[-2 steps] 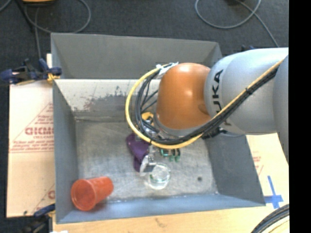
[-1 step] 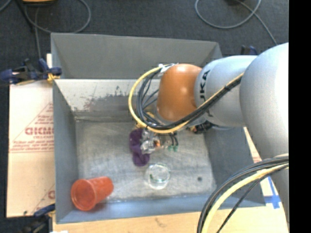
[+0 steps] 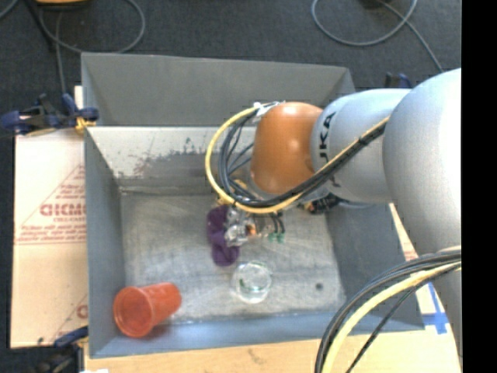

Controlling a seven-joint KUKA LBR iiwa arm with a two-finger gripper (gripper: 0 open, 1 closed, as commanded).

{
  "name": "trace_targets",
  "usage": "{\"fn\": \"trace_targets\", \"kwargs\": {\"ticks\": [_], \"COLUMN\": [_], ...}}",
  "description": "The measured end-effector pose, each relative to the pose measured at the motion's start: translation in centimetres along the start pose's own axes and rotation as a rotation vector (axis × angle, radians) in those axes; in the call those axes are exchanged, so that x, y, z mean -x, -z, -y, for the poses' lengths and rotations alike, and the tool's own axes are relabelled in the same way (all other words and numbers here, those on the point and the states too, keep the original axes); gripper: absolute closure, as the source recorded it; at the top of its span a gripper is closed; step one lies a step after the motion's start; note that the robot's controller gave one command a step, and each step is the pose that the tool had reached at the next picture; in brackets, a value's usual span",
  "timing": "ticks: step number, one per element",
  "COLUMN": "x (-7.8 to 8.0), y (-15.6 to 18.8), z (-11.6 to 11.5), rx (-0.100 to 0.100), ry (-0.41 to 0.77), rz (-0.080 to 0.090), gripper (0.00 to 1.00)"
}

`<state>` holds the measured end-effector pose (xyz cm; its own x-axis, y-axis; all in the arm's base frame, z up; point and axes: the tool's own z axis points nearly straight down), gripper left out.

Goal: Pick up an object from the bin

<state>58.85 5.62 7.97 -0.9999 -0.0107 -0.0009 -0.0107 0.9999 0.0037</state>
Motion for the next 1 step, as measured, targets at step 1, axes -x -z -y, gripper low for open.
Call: {"fn": "trace_targets", "kwargs": {"ticks": [1], "x": [0.06], "y": [12.21], "z": [0.18], "rx": [-0.004], "ry": [0.029], "rz": [0.003], "gripper": [1.0]}}
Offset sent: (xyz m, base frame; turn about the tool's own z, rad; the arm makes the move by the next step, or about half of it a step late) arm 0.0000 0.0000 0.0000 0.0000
